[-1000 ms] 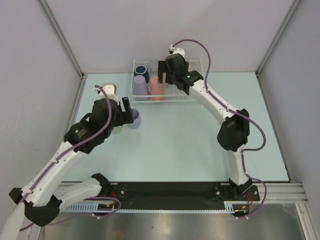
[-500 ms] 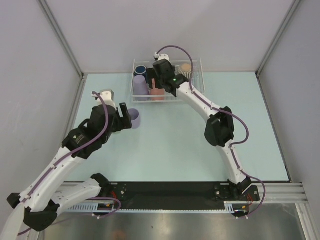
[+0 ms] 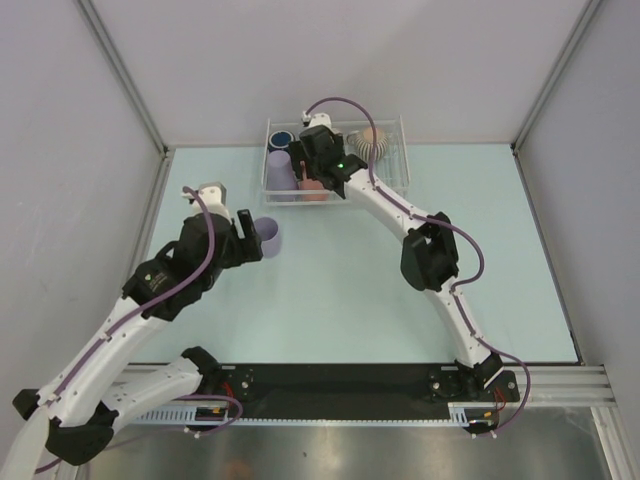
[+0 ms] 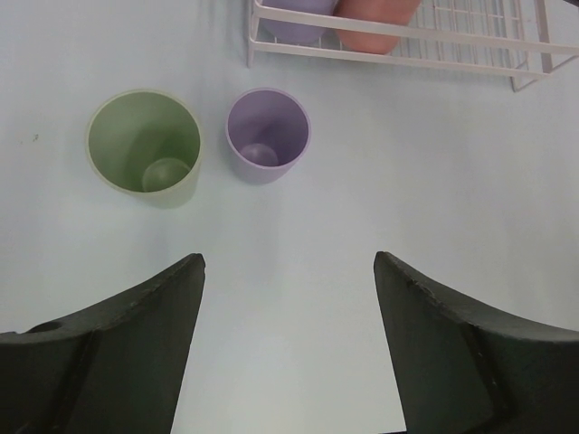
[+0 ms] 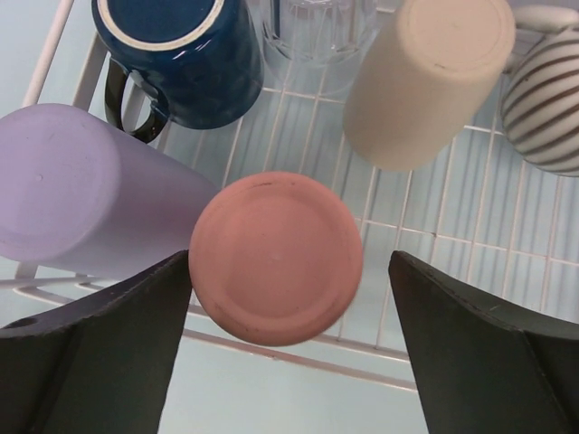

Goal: Unload the cups from the dish rack

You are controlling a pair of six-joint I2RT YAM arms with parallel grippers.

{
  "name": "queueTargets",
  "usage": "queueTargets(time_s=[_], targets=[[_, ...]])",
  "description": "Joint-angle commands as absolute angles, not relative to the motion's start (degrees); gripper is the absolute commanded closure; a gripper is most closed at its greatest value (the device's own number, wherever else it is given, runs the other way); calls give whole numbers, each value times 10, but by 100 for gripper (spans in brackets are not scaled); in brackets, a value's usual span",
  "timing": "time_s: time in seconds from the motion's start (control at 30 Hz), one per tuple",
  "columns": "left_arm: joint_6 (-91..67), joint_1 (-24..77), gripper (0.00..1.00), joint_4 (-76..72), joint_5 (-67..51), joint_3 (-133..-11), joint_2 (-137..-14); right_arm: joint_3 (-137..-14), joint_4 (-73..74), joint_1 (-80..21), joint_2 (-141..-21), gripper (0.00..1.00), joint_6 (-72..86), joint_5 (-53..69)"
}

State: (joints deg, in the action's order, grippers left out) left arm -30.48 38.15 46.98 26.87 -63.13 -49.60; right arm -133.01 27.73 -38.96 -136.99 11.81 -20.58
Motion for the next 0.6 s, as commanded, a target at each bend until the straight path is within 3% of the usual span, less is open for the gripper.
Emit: queueTargets(time_s=[0.0,0.03,0.1,0.13,0.2,0.23,0.33,0.57], targets=[[-317,386,19,477,269,-622,-477,-1360,234,-395,-1386,10,110,-217],[-318,386,19,478,270,-621,-477,-1361,234,-395,-1387,13,111,-216],[-317,386,19,480,270,-621,-478,-1361,233,-396,-1390,31,111,-216],[-318,386,19,479,270,-621,-479,-1361,233,-396,-1390,47,112,-216],[-319,387,19,479,269,-621,-482,-1359,233,-396,-1389,59,113,-216],[-320,386,19,479,269,-620,-482,-1357,235,-396,-1388,73,114,-217],[-321,386,19,475,269,-619,-483,-1355,236,-397,-1384,100,113,-219],[-323,387,19,470,266,-614,-485,-1335,231,-403,-1367,100,95,-242]])
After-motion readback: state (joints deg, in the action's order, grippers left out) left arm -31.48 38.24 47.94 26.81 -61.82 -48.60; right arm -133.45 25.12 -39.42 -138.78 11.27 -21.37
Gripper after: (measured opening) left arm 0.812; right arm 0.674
